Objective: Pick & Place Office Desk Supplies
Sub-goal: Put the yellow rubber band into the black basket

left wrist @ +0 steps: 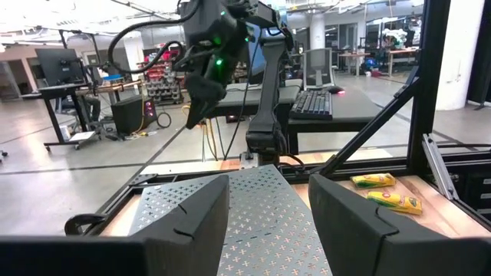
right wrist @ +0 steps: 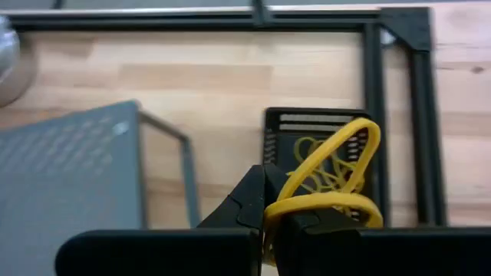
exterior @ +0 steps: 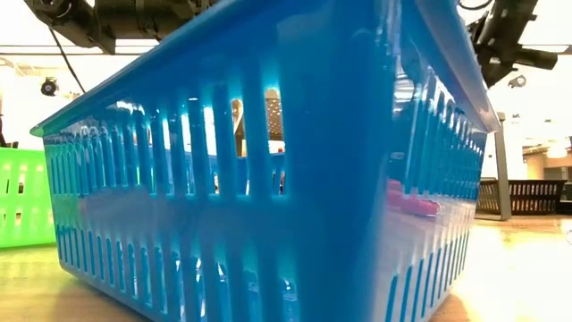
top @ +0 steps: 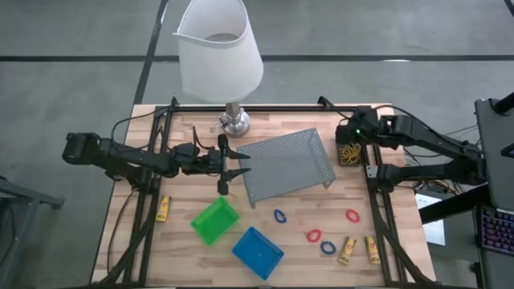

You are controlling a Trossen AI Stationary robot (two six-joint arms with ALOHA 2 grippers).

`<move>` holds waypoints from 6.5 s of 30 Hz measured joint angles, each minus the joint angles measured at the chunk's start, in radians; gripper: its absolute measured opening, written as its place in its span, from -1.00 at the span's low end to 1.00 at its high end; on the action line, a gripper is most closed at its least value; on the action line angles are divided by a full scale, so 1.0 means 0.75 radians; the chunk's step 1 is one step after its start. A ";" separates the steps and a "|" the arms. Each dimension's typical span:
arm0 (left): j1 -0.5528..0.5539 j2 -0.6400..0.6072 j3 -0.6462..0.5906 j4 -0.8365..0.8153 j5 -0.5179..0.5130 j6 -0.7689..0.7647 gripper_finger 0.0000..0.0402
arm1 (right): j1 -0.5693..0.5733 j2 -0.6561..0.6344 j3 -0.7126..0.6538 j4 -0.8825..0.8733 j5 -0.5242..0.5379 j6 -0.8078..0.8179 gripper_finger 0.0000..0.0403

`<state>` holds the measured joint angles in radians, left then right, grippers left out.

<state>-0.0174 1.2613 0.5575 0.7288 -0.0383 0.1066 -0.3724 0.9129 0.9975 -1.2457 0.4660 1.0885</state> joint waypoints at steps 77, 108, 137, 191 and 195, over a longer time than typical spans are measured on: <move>0.005 0.001 0.000 -0.055 -0.065 -0.005 -0.08 | -0.581 0.604 -0.286 0.320 -0.374 -0.617 -0.47; 0.005 -0.192 0.000 -0.383 -0.065 0.057 -0.08 | -0.500 0.065 -0.283 0.373 -0.393 -0.553 -0.68; 0.008 -0.342 0.000 -1.367 -0.322 -0.259 -0.25 | 0.225 -0.091 -0.286 1.405 -0.388 -1.403 -0.66; 0.026 0.220 0.153 -1.265 -0.014 -0.253 -0.27 | 0.232 -0.088 -0.269 1.487 -0.388 -1.486 -0.58; 0.030 0.301 0.218 -1.315 -0.007 -0.144 -0.30 | 0.231 -0.088 -0.270 1.487 -0.387 -1.486 -0.61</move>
<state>0.0054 1.4872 0.7211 -0.2572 -0.0436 -0.0012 -0.1989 0.8471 0.7952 -0.1307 0.1756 -0.0261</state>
